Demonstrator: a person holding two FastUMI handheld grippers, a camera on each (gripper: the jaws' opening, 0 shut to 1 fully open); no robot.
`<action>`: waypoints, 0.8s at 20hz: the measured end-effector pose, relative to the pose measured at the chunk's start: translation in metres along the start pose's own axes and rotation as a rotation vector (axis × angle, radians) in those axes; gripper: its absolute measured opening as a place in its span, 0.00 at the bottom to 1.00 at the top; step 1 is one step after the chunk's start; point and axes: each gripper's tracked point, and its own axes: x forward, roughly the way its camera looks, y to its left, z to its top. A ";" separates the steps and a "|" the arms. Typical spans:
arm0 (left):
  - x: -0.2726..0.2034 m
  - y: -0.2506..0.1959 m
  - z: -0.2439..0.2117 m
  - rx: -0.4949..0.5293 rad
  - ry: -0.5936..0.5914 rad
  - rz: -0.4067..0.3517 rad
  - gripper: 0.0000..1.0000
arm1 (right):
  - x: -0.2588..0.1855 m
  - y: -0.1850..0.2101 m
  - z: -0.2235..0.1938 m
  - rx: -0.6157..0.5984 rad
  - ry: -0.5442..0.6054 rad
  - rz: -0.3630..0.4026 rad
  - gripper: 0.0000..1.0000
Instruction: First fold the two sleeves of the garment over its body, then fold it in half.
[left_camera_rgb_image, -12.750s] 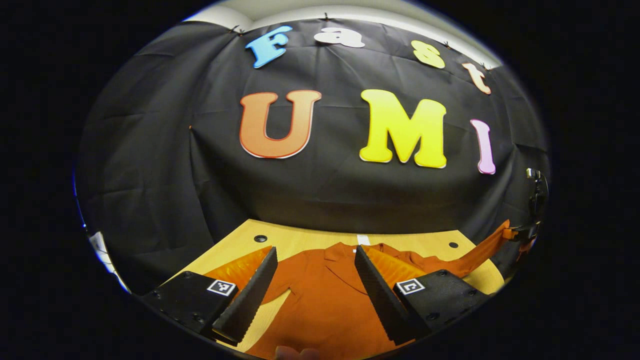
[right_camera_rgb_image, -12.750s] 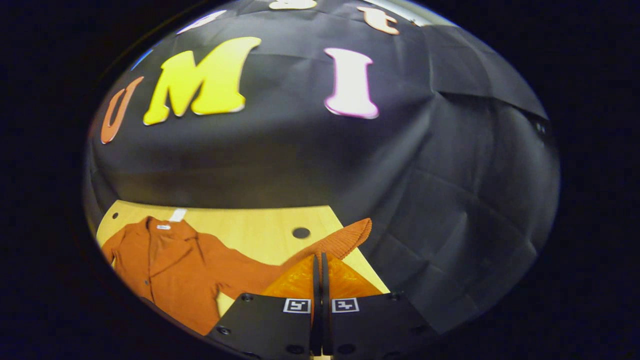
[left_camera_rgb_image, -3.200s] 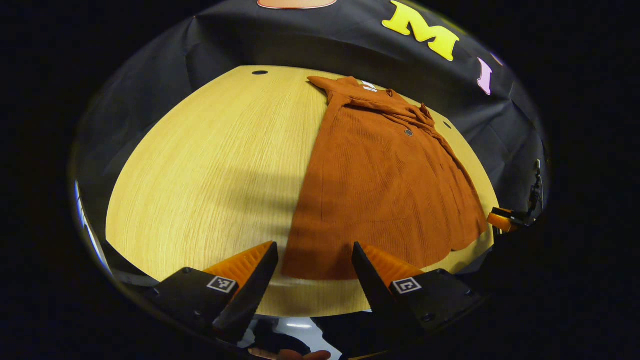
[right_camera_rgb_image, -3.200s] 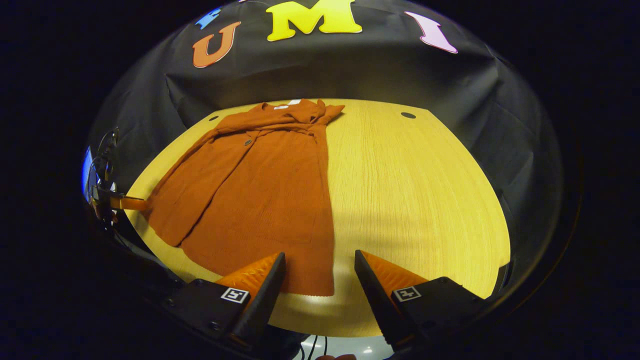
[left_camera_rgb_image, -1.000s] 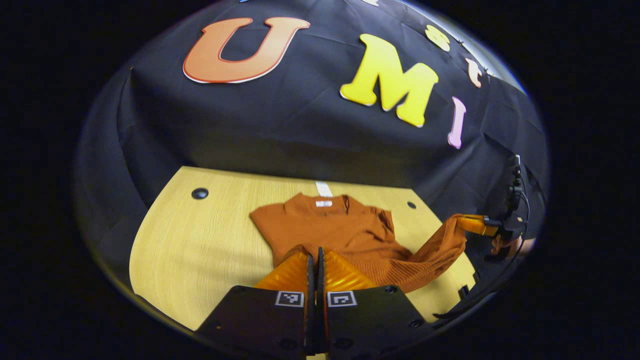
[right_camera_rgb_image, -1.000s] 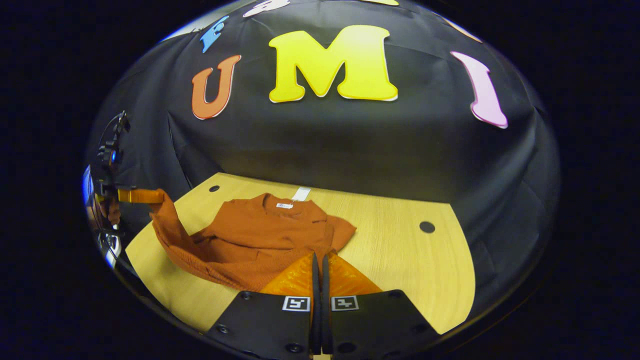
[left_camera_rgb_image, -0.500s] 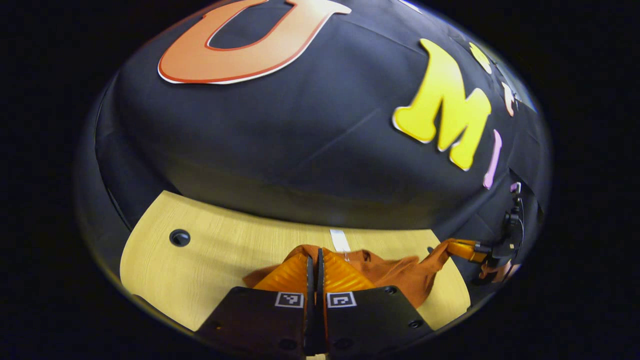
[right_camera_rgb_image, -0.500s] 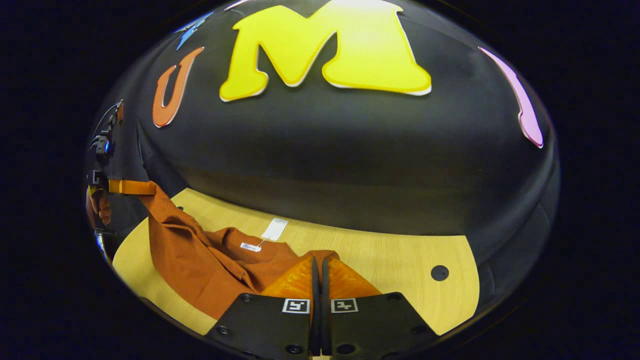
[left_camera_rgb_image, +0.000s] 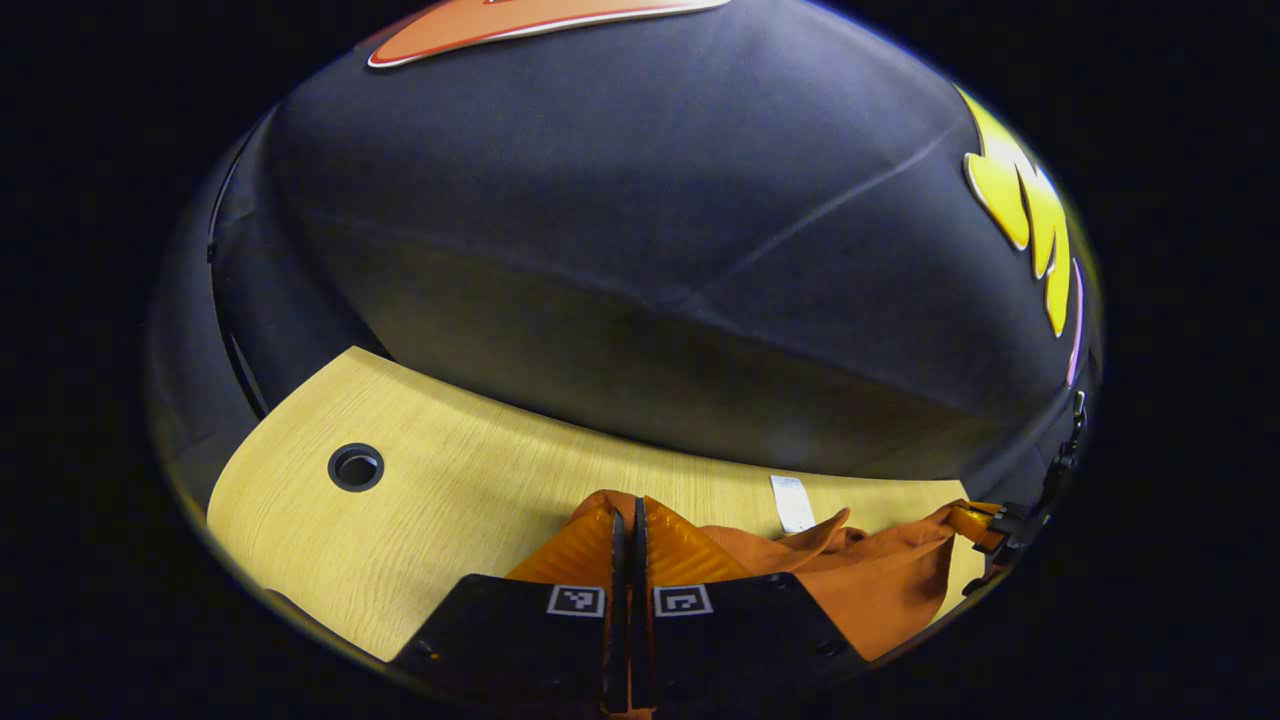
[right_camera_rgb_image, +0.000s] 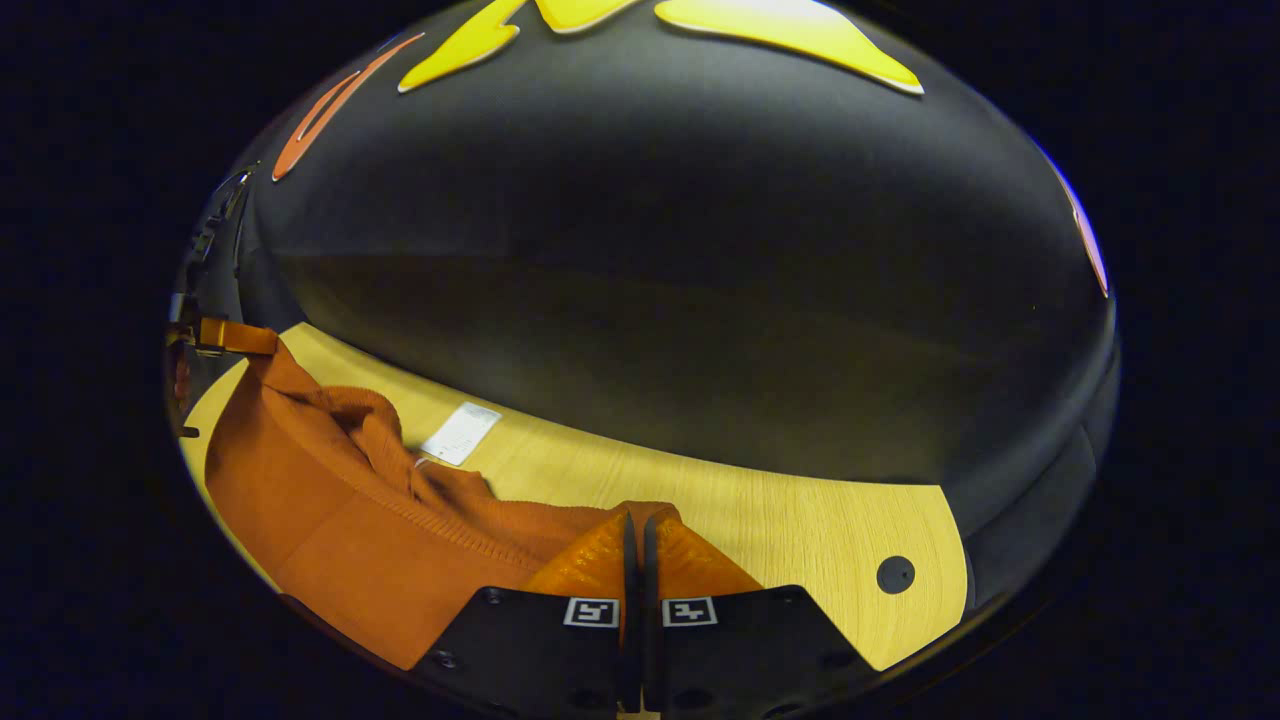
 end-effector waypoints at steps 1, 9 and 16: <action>0.003 -0.002 -0.001 -0.011 0.001 -0.006 0.08 | -0.002 0.000 0.001 0.007 0.010 -0.017 0.03; -0.020 -0.013 0.023 0.070 -0.059 0.009 0.91 | -0.035 -0.007 0.034 0.058 -0.047 -0.081 0.72; -0.114 -0.052 0.095 0.130 -0.259 0.022 0.92 | -0.126 0.005 0.088 0.045 -0.187 -0.082 0.90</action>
